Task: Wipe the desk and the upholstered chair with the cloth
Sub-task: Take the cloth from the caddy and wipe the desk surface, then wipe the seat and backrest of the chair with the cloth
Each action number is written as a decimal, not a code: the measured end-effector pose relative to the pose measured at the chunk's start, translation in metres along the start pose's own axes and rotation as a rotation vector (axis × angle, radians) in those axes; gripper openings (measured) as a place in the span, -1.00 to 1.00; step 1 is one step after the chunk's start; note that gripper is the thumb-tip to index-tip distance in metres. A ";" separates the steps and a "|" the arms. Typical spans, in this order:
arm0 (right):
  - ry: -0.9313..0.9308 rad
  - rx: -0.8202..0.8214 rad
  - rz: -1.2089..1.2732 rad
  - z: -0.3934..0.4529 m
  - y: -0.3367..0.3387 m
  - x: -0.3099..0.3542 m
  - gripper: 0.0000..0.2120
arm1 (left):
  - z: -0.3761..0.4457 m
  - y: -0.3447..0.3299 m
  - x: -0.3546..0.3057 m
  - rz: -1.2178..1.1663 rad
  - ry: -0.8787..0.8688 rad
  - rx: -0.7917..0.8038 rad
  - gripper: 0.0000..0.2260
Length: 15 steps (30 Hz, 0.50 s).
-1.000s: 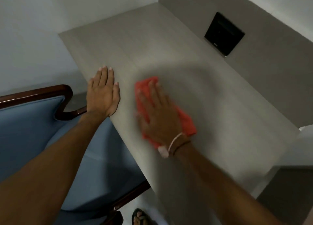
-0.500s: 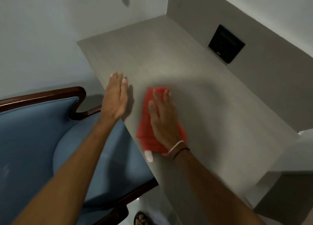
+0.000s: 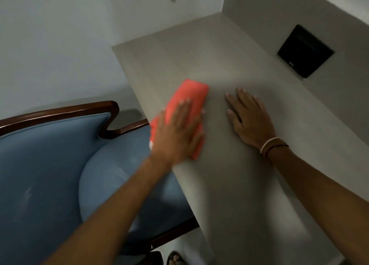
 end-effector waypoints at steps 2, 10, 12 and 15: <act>0.008 -0.028 0.005 0.001 -0.002 -0.002 -0.50 | 0.029 -0.006 0.043 0.026 0.208 0.034 -0.48; -0.041 -0.042 0.054 -0.001 -0.002 -0.004 -0.49 | -0.010 0.008 0.064 -0.517 0.866 -0.121 -0.53; -0.094 -0.028 0.070 -0.005 -0.001 -0.003 -0.50 | -0.044 0.019 0.036 -0.718 0.825 -0.180 -0.50; -0.175 -0.020 0.139 -0.019 0.004 0.017 -0.52 | -0.096 0.040 -0.009 -0.898 0.754 -0.195 -0.35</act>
Point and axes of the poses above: each hand's wrist, its own z-axis towards the middle knuckle, its own y-axis out of the back of the hand, x = y × z, the point moved 7 cm from there along z, towards the middle knuckle, and after that the axes turned 11 degrees about z, right-handed, at the moved point
